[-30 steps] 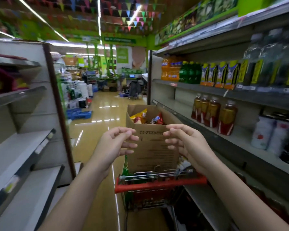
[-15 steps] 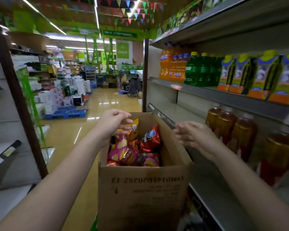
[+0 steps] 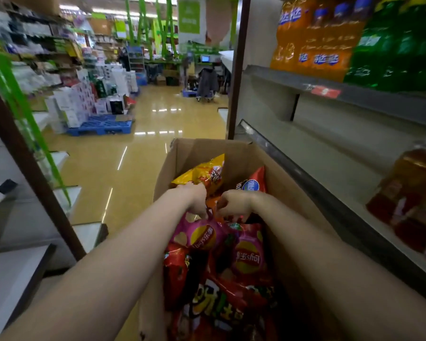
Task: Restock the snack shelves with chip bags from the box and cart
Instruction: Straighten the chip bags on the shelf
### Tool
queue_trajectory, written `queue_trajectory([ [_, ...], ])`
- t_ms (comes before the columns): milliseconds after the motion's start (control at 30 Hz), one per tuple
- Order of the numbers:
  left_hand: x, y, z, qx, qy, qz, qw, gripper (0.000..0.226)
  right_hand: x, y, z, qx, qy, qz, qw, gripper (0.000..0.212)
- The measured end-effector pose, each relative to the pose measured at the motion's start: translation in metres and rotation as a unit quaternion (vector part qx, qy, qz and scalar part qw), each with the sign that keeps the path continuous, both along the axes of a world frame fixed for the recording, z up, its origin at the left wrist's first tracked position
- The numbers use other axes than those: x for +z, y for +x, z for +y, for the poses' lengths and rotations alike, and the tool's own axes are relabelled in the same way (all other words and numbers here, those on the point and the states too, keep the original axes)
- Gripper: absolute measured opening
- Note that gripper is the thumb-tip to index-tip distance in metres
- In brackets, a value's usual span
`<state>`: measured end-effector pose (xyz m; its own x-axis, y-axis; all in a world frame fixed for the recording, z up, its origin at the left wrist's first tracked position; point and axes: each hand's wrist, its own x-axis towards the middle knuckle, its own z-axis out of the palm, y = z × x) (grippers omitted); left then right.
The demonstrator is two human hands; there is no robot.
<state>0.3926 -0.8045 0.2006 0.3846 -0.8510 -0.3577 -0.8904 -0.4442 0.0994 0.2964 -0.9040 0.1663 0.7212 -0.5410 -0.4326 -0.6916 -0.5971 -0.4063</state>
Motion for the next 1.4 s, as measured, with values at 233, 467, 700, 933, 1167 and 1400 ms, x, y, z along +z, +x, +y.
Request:
queue_trajectory([
  [233, -0.028, 0.011, -0.008, -0.088, 0.085, -0.101, 0.987, 0.05, -0.092, -0.024, -0.037, -0.017, -0.089, 0.093, 0.991, 0.08],
  [467, -0.045, -0.008, -0.007, -0.128, 0.157, -0.121, 0.972, 0.086, -0.125, -0.055, -0.041, -0.022, -0.128, 0.145, 0.981, 0.088],
  [700, -0.045, -0.023, -0.017, -0.144, 0.222, -0.119, 0.957, 0.065, -0.1, -0.058, -0.04, 0.025, -0.141, 0.176, 0.974, 0.079],
  [933, -0.01, -0.005, 0.01, -0.033, 0.083, -0.033, 0.995, 0.047, -0.047, -0.051, -0.017, 0.065, -0.207, 0.249, 0.944, 0.071],
  [1167, 0.013, 0.009, 0.049, 0.194, -0.224, 0.216, 0.93, 0.039, 0.02, -0.054, -0.002, 0.038, -0.306, 0.126, 0.943, 0.062],
  [1400, 0.025, -0.005, 0.076, 0.277, -0.405, 0.24, 0.837, 0.04, 0.093, -0.076, -0.001, -0.178, -0.313, -0.189, 0.913, 0.064],
])
